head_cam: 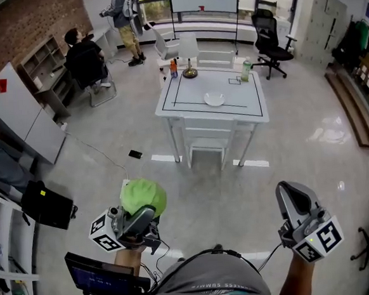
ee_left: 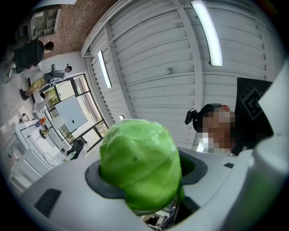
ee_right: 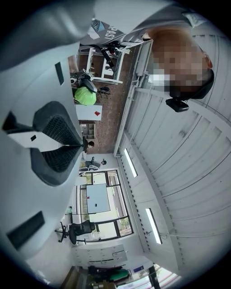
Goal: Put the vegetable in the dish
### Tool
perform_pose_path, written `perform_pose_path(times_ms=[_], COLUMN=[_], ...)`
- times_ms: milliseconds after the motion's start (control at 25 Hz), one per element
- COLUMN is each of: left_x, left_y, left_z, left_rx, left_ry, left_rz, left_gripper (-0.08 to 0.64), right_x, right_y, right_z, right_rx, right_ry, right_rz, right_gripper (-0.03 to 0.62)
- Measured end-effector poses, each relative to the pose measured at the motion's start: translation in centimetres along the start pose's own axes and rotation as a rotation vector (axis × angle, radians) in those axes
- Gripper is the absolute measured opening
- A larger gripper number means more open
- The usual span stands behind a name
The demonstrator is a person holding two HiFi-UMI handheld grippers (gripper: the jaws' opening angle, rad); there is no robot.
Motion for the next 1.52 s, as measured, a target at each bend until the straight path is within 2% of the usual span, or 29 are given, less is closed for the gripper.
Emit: perform_pose_path(times_ms=[200,480,840,1120,1320,1520], left_x=[-2.9,-4.8,-6.1,-6.0,-6.6,-7.9], left_y=[-1.8,-1.5,2.3,4.9,5.5,5.4], left_z=[0.7,2.7,8.7,12.4,14.2,15.8], left_rx=[-0.015,-0.024,0.013,0.024,0.051,0.06], left_ry=[0.022,0.012,-0.048,-0.098,-0.112,-0.106], left_rz=[-0.009,0.016,0.044,0.096,0.108,0.102], left_gripper=[0.304,0.304,0.304,0.304,0.304,0.304], right_x=[0.6,-1.5,-6.3,-10.0,-11.1,-11.9], right_y=[-0.8,-1.4,-0.7,-1.3,-1.3,-1.2], right_z=[-4.3,-6.2,-6.6,-6.1,-6.1,-8.4], right_rx=[0.027,-0.009,-0.013,-0.002,0.0,-0.022], right_ry=[0.018,0.023,-0.061,-0.126,-0.151,-0.181], right_rz=[0.042,0.028,-0.012,-0.038,-0.023,-0.012], right_gripper=[0.008,0.009,0.009,0.008,0.008,0.009])
Point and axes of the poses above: the fingertips, and each gripper's own axes: x backward along the fingers, z to its left, y out of its top, the point moved 8 cm from there along x, backward along the fingers, and after that the axes turned 5 degrees about y, right-handed, at the moved point
